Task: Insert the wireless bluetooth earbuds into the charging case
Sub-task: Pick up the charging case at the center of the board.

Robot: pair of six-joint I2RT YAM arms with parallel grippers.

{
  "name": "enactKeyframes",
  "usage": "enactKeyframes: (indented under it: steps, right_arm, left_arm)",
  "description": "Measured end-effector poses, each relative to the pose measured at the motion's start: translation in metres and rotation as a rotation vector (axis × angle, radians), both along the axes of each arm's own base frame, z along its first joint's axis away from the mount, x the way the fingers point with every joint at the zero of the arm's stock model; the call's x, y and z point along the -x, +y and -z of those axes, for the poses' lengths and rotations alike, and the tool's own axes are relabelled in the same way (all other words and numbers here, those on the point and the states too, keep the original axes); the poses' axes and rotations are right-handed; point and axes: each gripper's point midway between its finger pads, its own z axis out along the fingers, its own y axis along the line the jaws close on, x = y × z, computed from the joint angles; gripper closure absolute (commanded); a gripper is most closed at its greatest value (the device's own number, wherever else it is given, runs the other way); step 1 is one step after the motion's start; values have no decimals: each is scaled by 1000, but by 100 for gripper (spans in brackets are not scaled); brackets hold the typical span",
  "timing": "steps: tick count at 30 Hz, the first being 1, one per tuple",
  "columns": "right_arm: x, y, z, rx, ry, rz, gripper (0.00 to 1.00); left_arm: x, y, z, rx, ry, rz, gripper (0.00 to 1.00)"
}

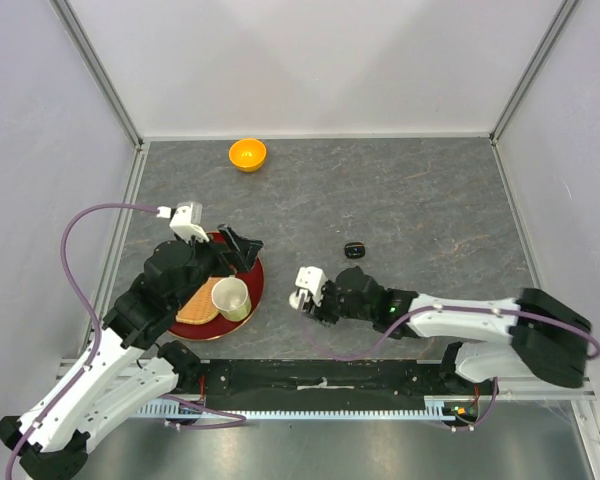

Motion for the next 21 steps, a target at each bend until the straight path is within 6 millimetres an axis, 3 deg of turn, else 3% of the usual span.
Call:
enactKeyframes:
  steps: [4, 7, 10, 13, 18, 21]
  right_arm:
    - [-14, -2, -80, -179, -159, 48, 100]
    - [-21, -9, -123, -260, -254, 78, 100]
    - [-26, -15, -142, -274, -299, 104, 100]
    - [-28, -23, -150, -274, -324, 124, 100]
    - [-25, -32, -167, -302, -361, 133, 100]
    - [-24, -36, -175, -321, -377, 137, 100]
  left_arm:
    - [2, -5, -15, 79, -43, 15, 2]
    - [8, -17, -33, 147, -103, 89, 2]
    - [15, -36, -56, 220, -176, 202, 2]
    - [19, -54, -65, 248, -197, 296, 2]
    - [9, -89, -43, 218, -83, 420, 2]
    - [4, -103, -18, 193, 11, 461, 3]
